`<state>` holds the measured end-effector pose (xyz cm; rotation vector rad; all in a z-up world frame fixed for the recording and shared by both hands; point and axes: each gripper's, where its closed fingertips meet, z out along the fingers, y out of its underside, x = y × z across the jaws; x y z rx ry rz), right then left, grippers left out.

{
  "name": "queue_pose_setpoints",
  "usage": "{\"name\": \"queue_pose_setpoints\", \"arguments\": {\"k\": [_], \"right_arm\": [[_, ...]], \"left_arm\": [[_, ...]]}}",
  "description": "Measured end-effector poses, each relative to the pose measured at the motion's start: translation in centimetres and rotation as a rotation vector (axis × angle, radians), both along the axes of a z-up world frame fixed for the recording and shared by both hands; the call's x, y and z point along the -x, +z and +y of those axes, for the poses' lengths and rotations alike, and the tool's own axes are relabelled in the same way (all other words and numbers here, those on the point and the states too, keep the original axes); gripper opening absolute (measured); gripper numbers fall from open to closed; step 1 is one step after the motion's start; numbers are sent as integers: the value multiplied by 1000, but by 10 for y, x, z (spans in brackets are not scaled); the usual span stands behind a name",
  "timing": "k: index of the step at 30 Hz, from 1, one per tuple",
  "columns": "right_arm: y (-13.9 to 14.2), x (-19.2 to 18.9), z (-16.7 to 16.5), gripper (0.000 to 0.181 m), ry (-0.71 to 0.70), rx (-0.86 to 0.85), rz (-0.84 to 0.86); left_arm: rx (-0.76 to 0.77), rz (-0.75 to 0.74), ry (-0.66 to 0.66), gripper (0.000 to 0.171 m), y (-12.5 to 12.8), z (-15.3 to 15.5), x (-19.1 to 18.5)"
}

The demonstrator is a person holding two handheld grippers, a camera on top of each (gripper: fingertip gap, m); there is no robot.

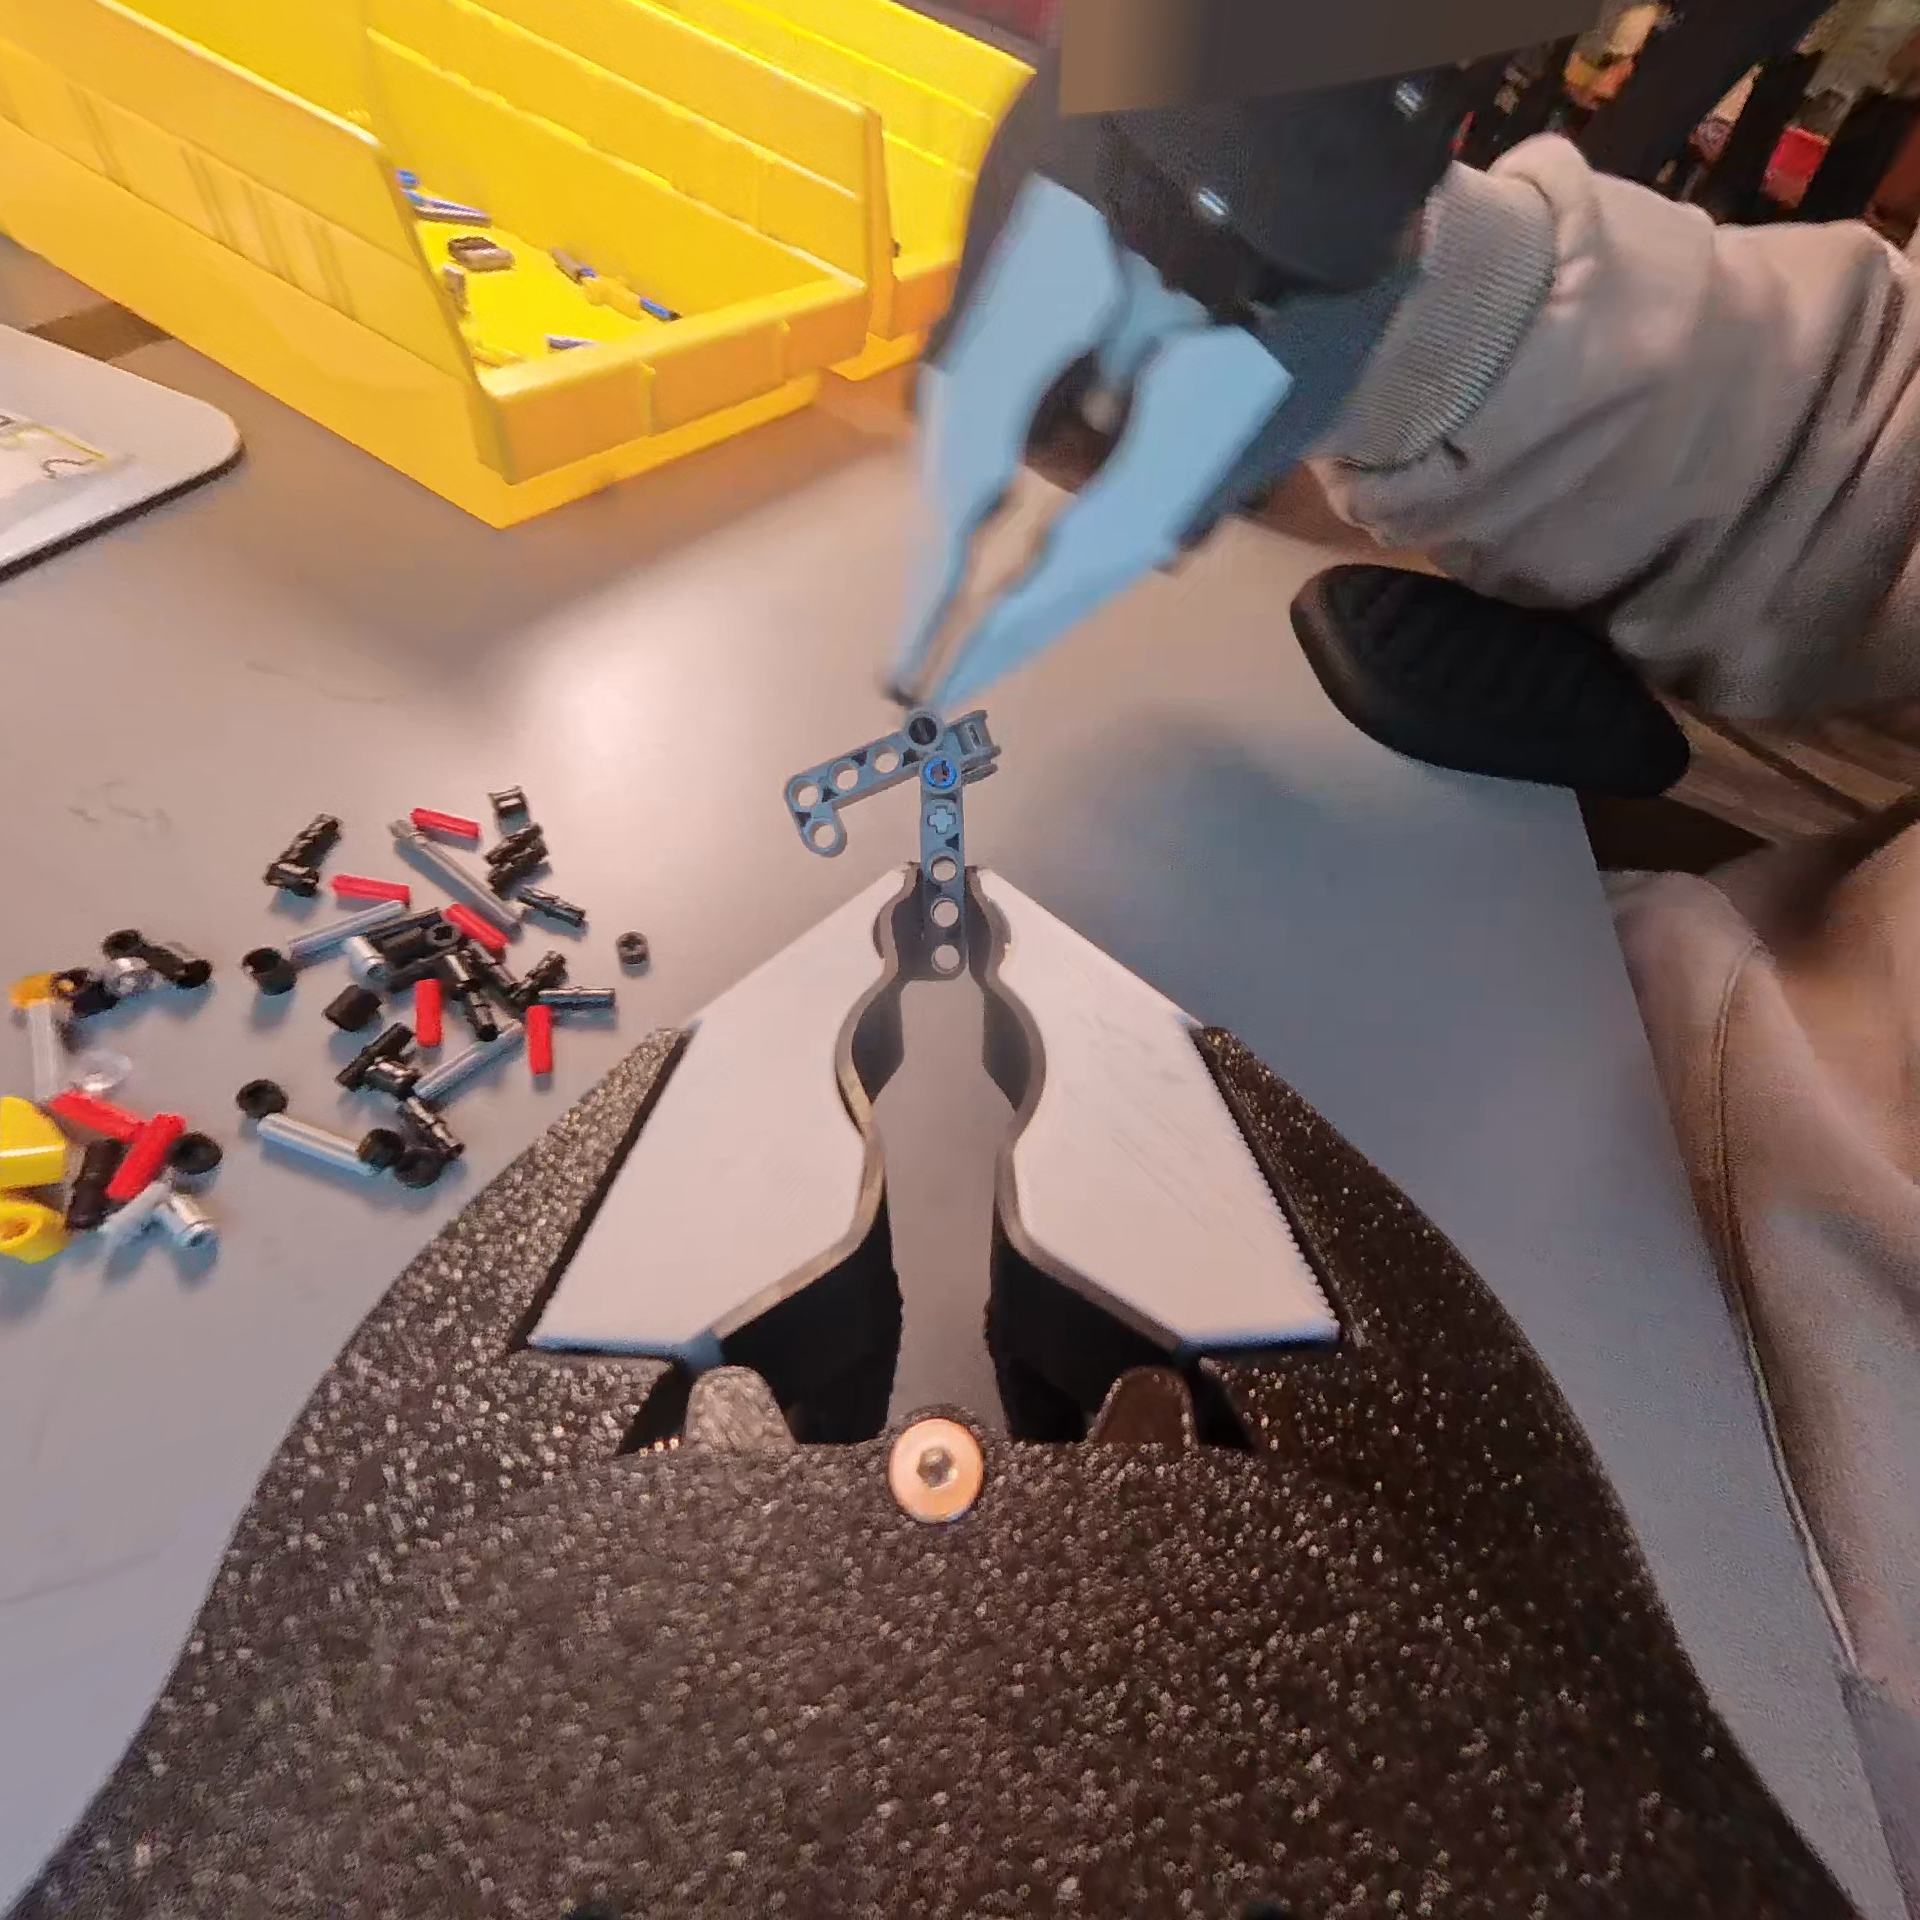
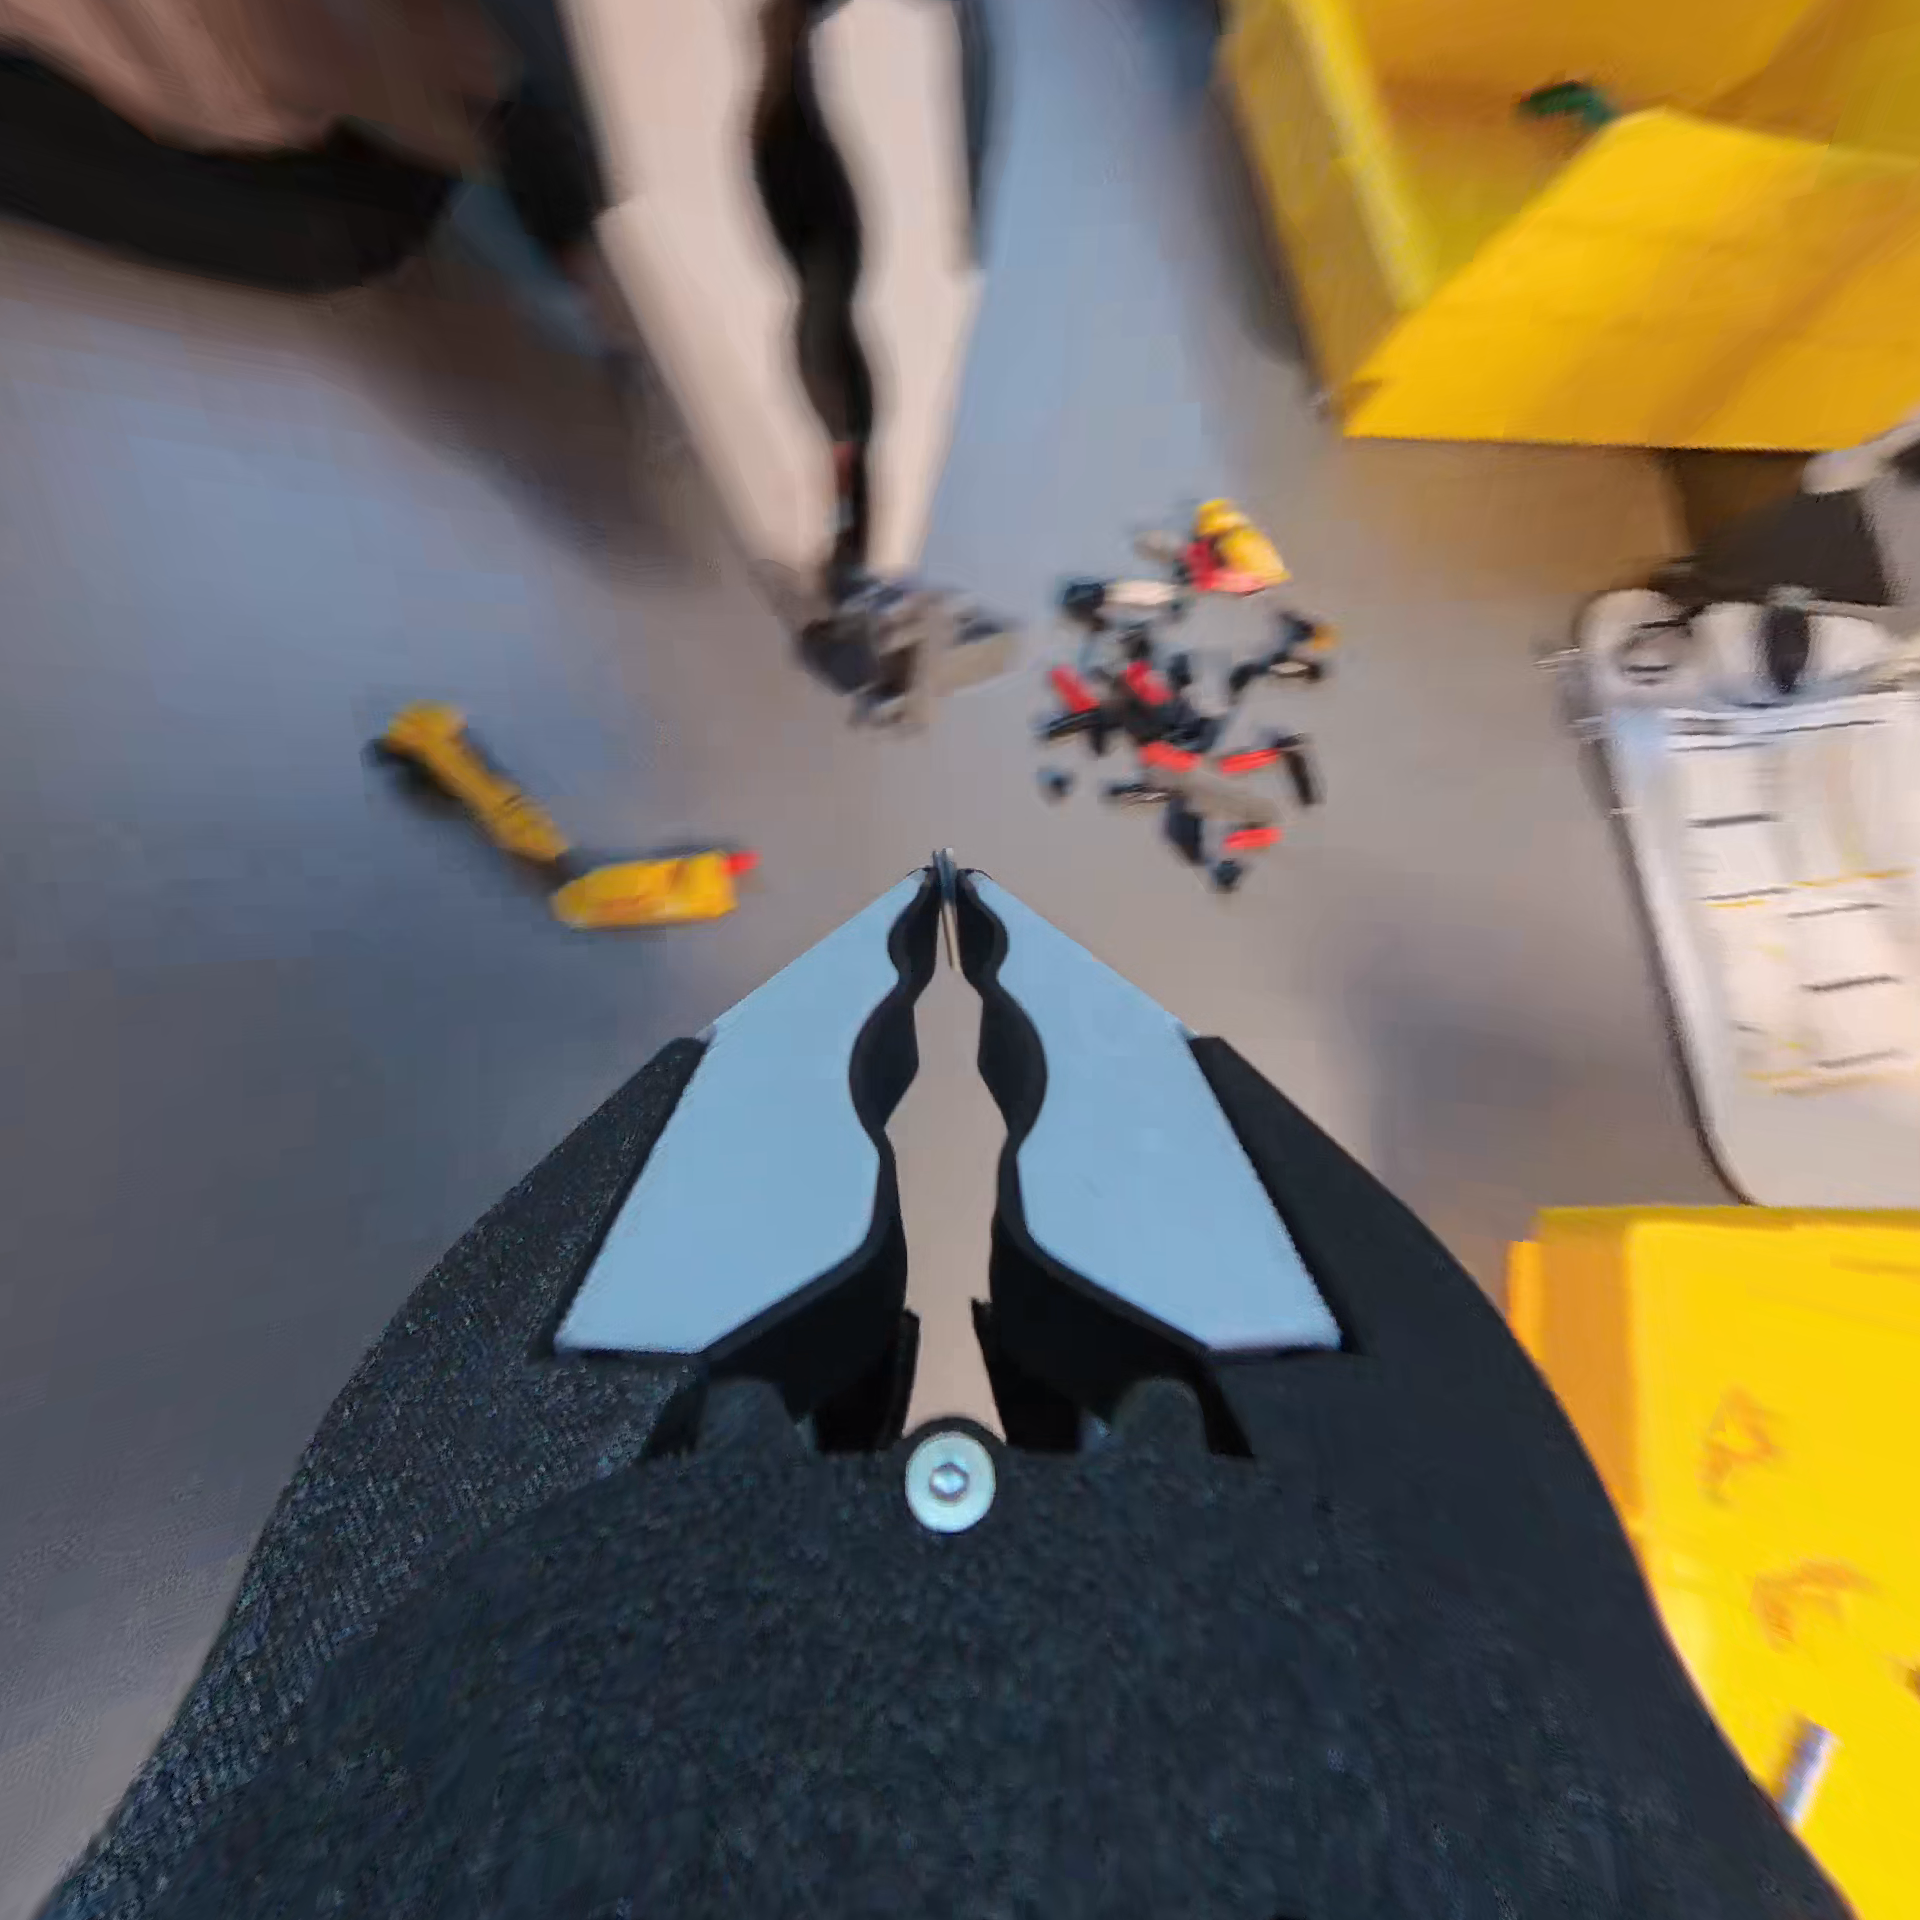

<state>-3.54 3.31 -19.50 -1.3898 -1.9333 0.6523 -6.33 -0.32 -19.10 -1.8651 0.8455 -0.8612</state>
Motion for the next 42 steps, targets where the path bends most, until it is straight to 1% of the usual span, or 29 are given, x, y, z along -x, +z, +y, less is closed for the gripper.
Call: {"name": "queue_pose_setpoints", "arguments": {"k": [2,4,6,8,10,12,13,15,17,19,21,23,25,27,28,30,32,35,38,42], "right_arm": [[6,33,33,1,-92,0,48],[-5,64,58,1,-143,-12,31],[-21,89,73,1,-169,-2,1],[-36,104,80,2,-172,39,-23],[-44,112,80,2,-171,83,-33],[-40,112,78,6,-171,110,-4],[-32,111,77,9,-173,122,34],[-7,102,69,14,-155,163,134],[17,83,53,15,-104,210,210],[21,55,38,16,-63,236,183],[8,27,7,19,27,292,80],[-9,7,-25,25,103,303,-8],[-27,-2,-47,28,140,239,-64],[-39,-4,-65,34,151,224,-90],[-43,-4,-70,38,144,219,-102],[-54,-3,-72,44,132,154,-136],[-58,-1,-69,42,124,107,-143],[-51,4,-72,40,132,103,-99],[-41,7,-89,39,201,94,-69],[-54,10,-99,36,245,36,-123]], "left_arm": [[-18,30,-68,7,-3,-9,-9],[-38,49,-106,6,-5,-16,-15],[-41,55,-118,7,-6,-19,-17],[-41,53,-121,6,-6,-19,-17],[-36,52,-115,6,-7,-17,-15],[-33,53,-96,6,-7,-14,-11],[-31,56,-82,7,-7,-11,-8],[-41,76,-54,7,-5,-7,1],[-73,92,-23,7,1,-3,14],[-93,75,12,7,9,2,25],[-101,49,51,7,15,8,34],[-91,41,77,7,15,12,39],[-55,66,60,7,6,9,38],[22,99,7,7,-8,1,32],[62,117,-14,7,-16,-2,29],[123,144,-64,7,-30,-11,23],[141,167,-93,7,-37,-16,17],[143,182,-112,7,-40,-19,13],[153,192,-113,7,-43,-19,13],[191,189,-131,7,-47,-23,13]]}}
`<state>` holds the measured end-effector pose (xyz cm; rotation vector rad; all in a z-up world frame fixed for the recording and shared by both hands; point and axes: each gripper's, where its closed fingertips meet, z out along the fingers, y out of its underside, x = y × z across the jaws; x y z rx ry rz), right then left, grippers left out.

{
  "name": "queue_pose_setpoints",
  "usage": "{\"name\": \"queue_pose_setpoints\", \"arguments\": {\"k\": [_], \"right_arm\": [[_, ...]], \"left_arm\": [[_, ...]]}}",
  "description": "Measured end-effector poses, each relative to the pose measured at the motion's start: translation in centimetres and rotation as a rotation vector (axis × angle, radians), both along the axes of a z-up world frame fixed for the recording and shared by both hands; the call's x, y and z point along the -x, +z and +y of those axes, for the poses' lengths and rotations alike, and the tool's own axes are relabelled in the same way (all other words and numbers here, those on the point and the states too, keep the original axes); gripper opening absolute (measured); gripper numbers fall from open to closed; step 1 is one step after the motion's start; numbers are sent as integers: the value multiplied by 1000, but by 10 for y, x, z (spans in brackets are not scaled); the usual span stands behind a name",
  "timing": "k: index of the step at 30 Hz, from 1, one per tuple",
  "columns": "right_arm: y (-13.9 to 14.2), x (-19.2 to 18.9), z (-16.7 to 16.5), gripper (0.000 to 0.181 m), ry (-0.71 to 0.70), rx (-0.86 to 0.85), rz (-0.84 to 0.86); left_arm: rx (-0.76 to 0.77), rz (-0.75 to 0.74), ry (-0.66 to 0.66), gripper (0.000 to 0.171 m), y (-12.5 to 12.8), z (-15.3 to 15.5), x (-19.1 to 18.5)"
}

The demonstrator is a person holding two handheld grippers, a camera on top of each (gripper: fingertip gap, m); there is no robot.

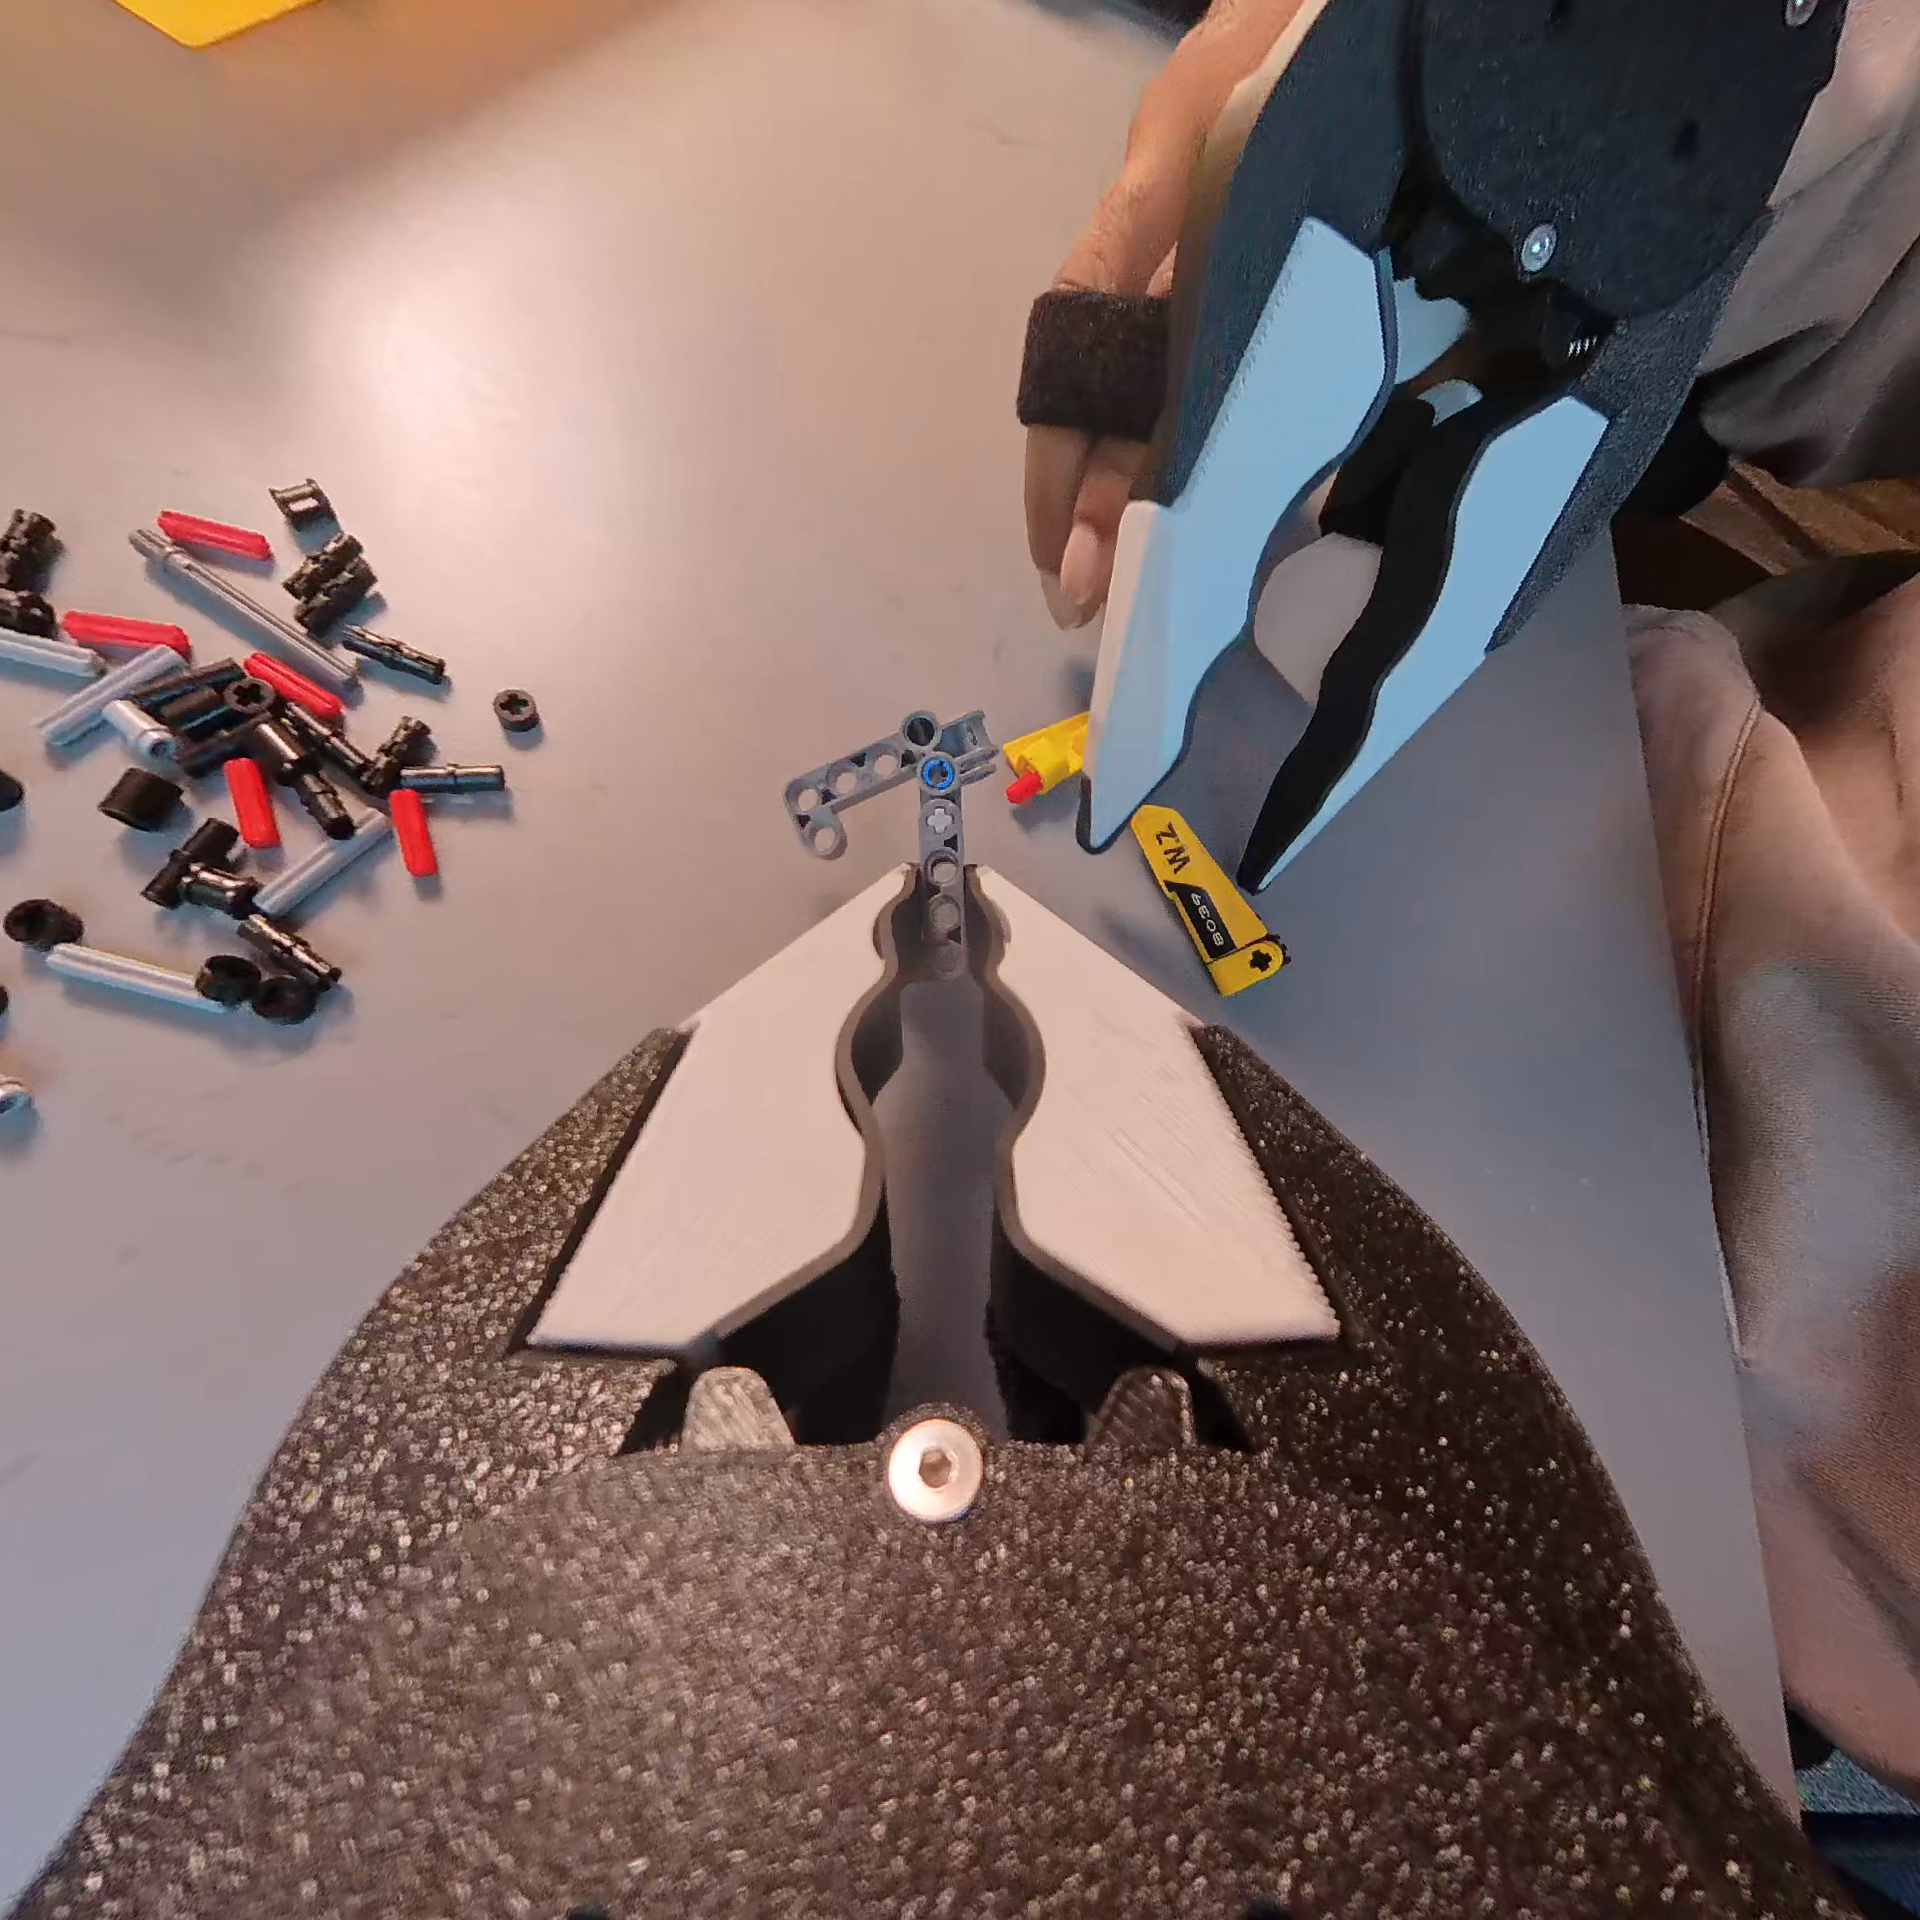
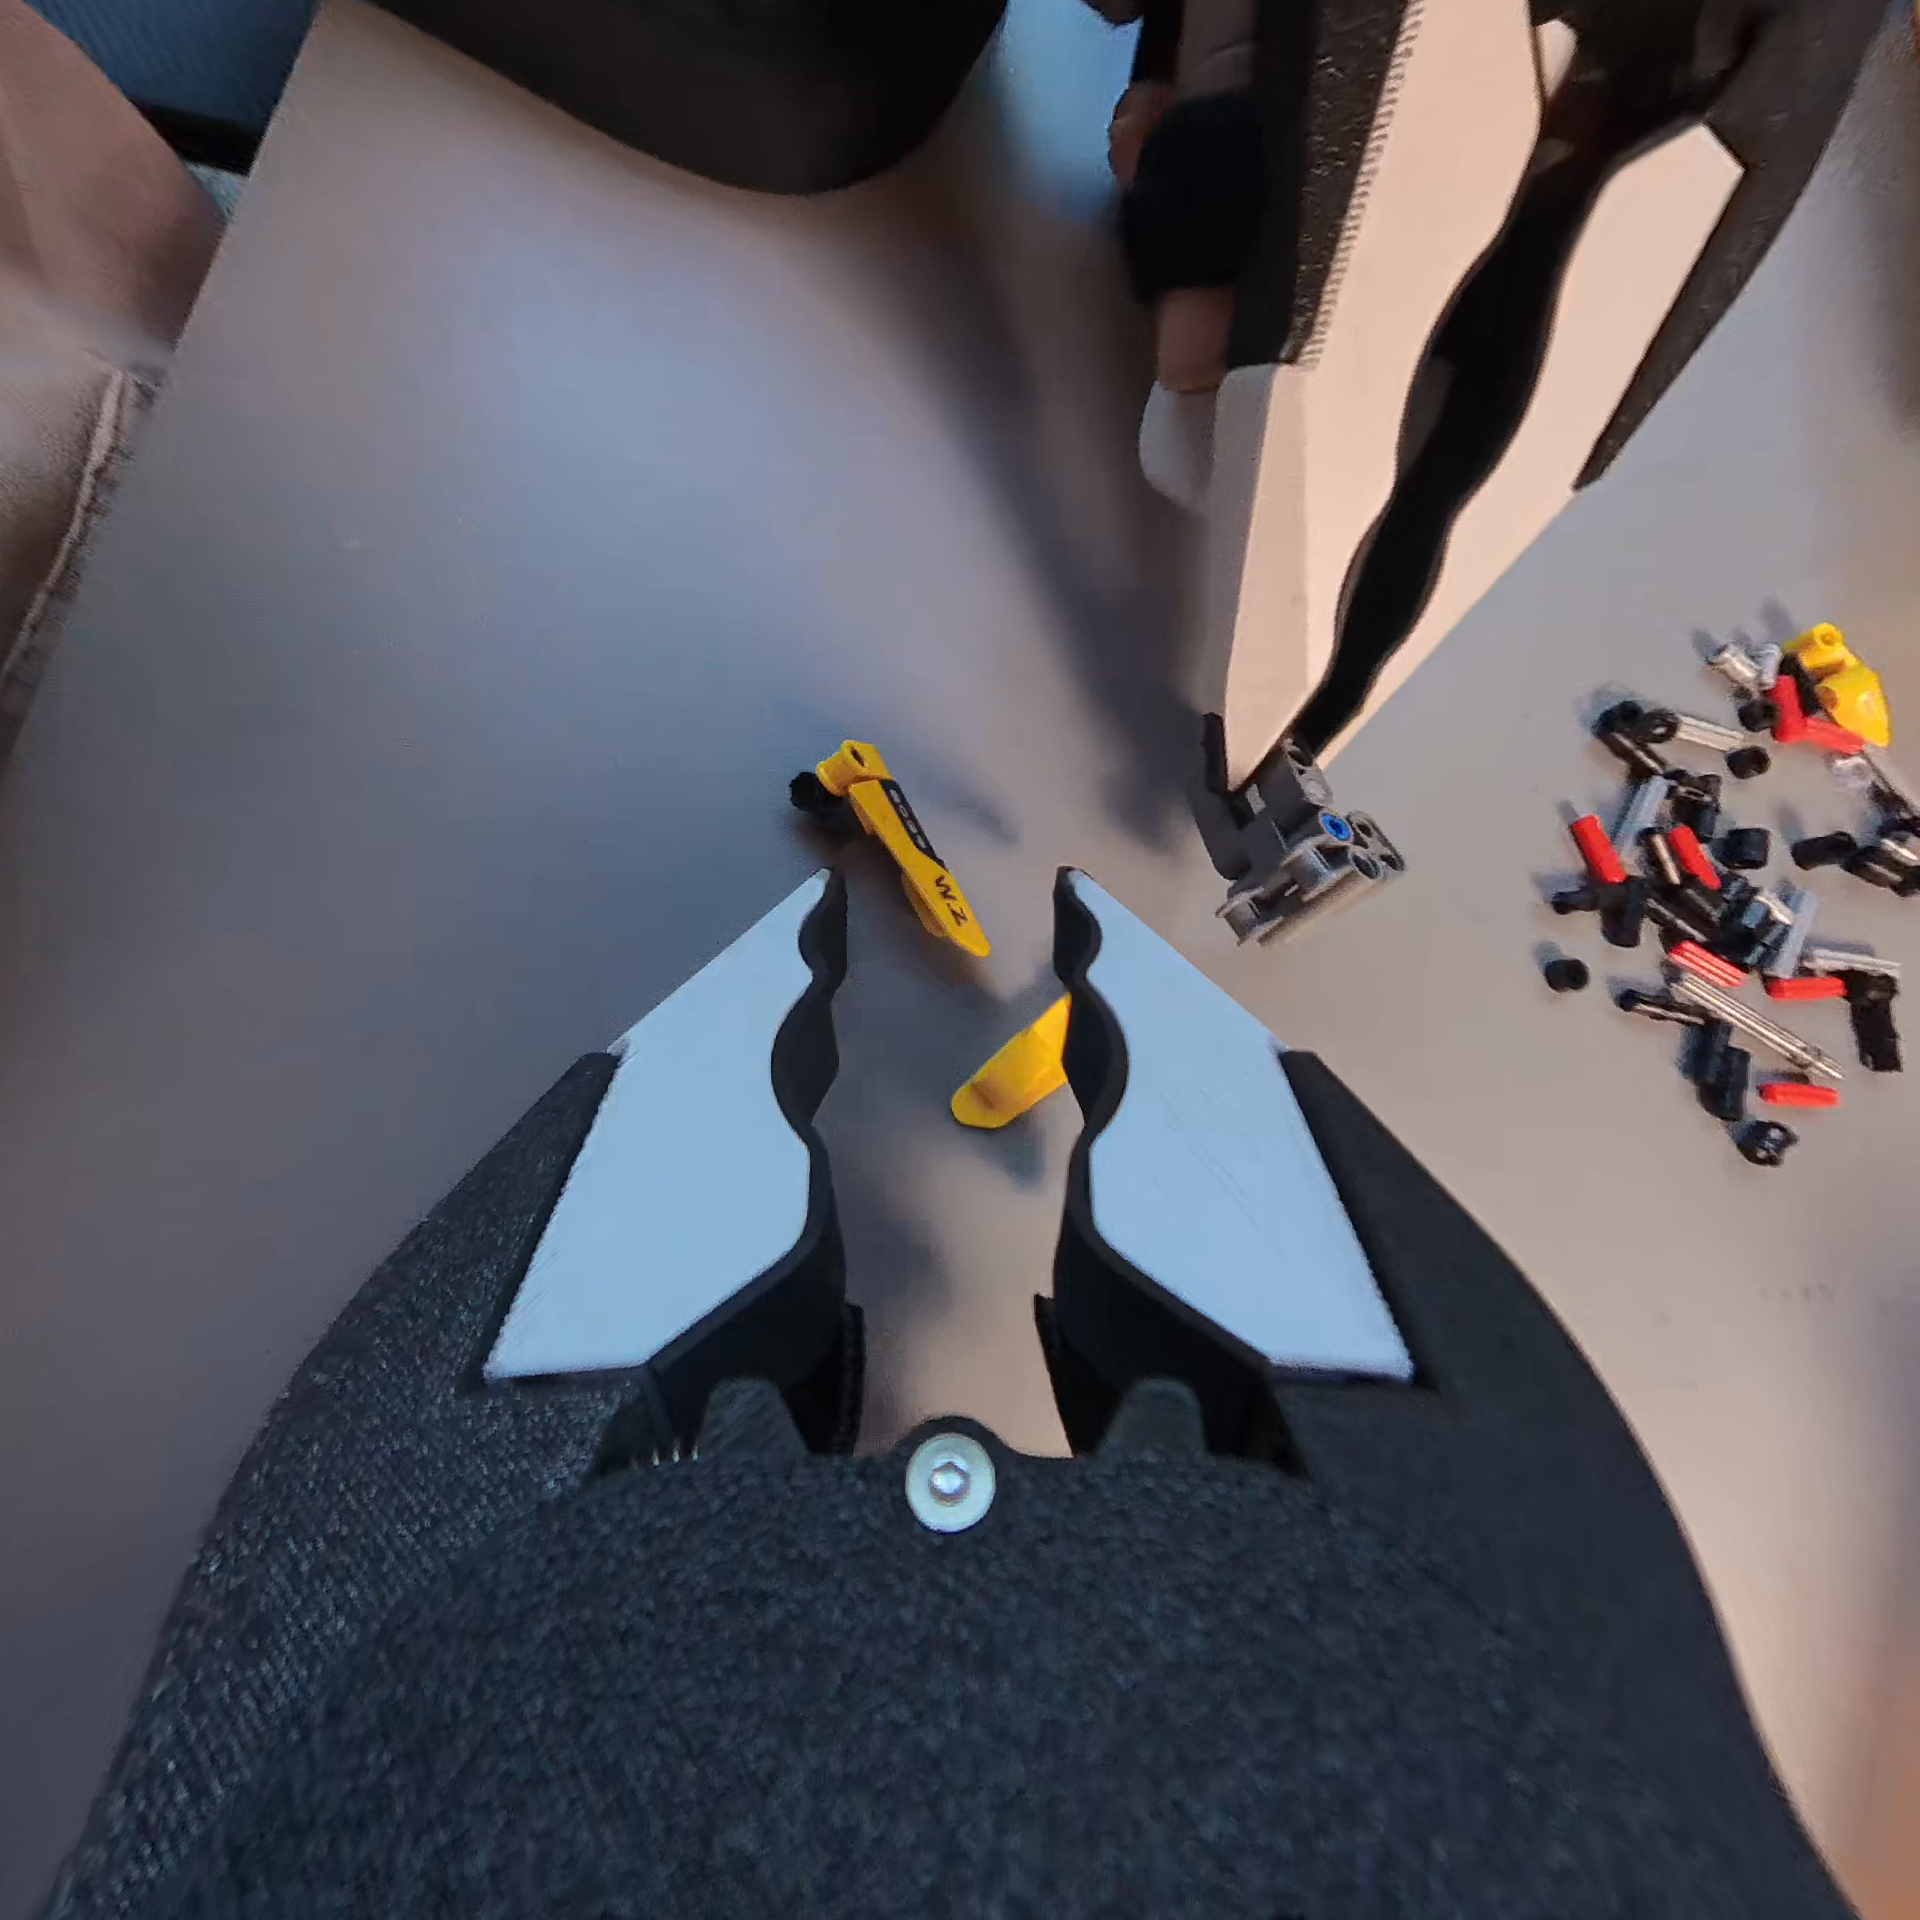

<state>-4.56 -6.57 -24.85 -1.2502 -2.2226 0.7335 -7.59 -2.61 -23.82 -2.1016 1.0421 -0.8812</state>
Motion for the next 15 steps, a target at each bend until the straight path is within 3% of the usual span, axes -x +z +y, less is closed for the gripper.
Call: {"name": "queue_pose_setpoints", "arguments": {"k": [3,10,12,15], "right_arm": [[-3,1,-5,6,22,13,0],[-1,-47,50,6,-134,-28,-180],[9,-51,56,18,-163,4,-131],[38,-32,56,18,-215,100,67]], "left_arm": [[1,0,-6,7,0,-1,-1],[-13,-47,-5,7,10,-1,-3],[-24,-86,-11,7,17,-1,-7],[-47,-190,-19,7,35,-2,-15]]}}
